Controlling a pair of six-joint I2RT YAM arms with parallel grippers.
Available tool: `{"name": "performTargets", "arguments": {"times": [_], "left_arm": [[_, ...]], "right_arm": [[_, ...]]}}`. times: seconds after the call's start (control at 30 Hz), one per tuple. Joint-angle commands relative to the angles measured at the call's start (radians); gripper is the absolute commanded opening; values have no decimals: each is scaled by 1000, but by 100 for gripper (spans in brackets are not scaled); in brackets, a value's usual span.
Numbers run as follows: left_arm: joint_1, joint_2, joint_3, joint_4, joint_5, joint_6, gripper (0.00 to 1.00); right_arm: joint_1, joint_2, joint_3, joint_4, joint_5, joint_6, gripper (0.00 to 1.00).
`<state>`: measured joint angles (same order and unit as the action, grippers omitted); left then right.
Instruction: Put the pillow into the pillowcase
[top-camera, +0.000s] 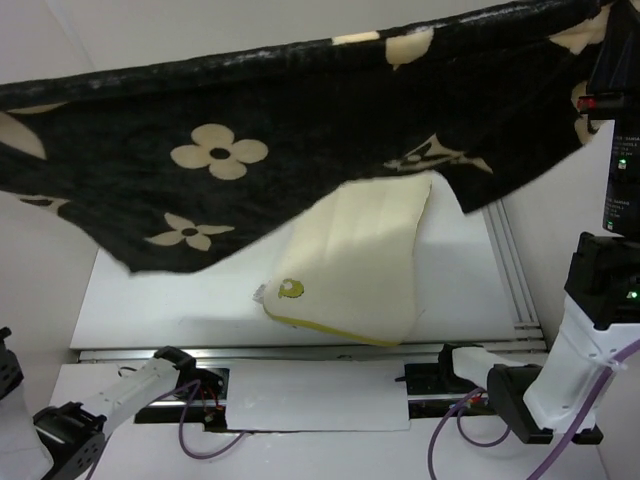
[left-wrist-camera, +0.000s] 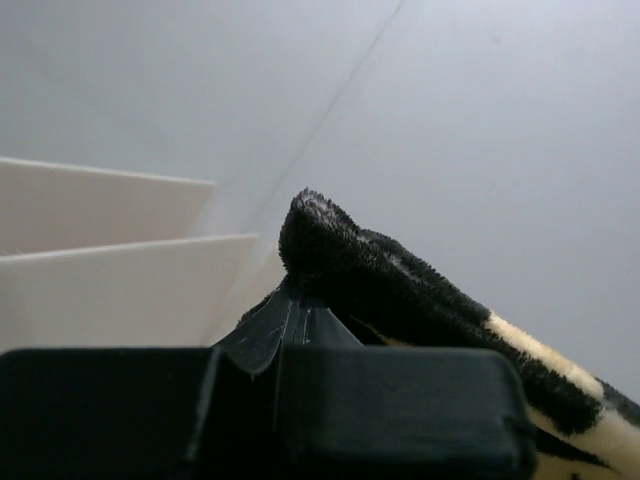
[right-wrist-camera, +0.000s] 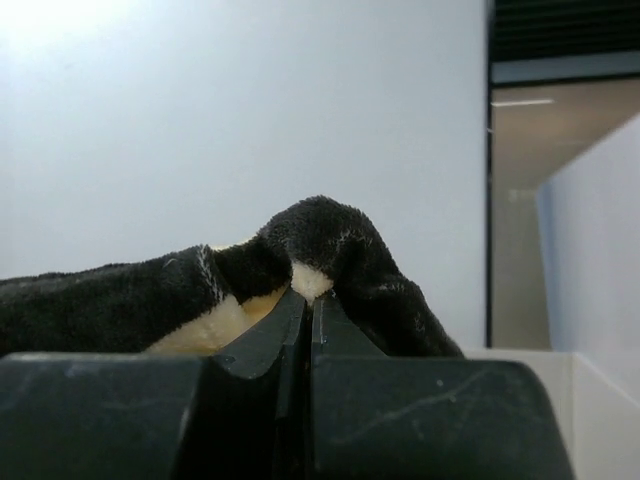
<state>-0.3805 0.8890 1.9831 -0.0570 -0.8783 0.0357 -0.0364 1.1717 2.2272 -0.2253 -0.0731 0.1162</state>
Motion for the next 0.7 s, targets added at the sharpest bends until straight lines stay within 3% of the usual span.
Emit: {"name": "performTargets", "arguments": {"times": [0.0, 0.07, 0.1, 0.23, 0.3, 0.37, 0.43, 0.47, 0.5, 0.53, 0.57, 0.63, 0.67], "left_arm": [[-12, -19, 36, 231, -79, 226, 0], [-38, 22, 20, 319, -128, 330, 0], [-56, 40, 8, 447, -149, 468, 0], [-168, 120, -104, 682, -224, 773, 0], [-199, 145, -176, 848, -225, 858, 0], [-199, 160, -263, 911, -234, 915, 0], [-189, 172, -346, 931, -244, 915, 0], [-169, 182, -365, 878, -245, 794, 0], [-137, 192, -365, 773, -245, 679, 0], [-44, 209, -340, 467, -245, 546, 0], [9, 265, -322, 307, -220, 266, 0], [115, 350, -291, -10, -159, 51, 0], [202, 457, -264, -92, -134, -106, 0]], "right_arm": [[-37, 69, -3, 111, -114, 78, 0], [-65, 110, -3, 130, -195, 129, 0], [-74, 124, -20, 154, -226, 179, 0], [-86, 143, -257, 310, -394, 325, 0], [-53, 166, -351, 372, -483, 361, 0], [99, 187, -457, 339, -447, 274, 0], [278, 226, -518, 276, -225, 125, 0], [438, 249, -552, 264, -129, 2, 0], [502, 275, -564, 264, 27, -38, 0], [544, 343, -564, 247, 77, -70, 0], [570, 380, -564, 247, 119, -82, 0], [586, 462, -552, 234, 200, -58, 0], [567, 546, -537, 222, 238, -9, 0]]}}
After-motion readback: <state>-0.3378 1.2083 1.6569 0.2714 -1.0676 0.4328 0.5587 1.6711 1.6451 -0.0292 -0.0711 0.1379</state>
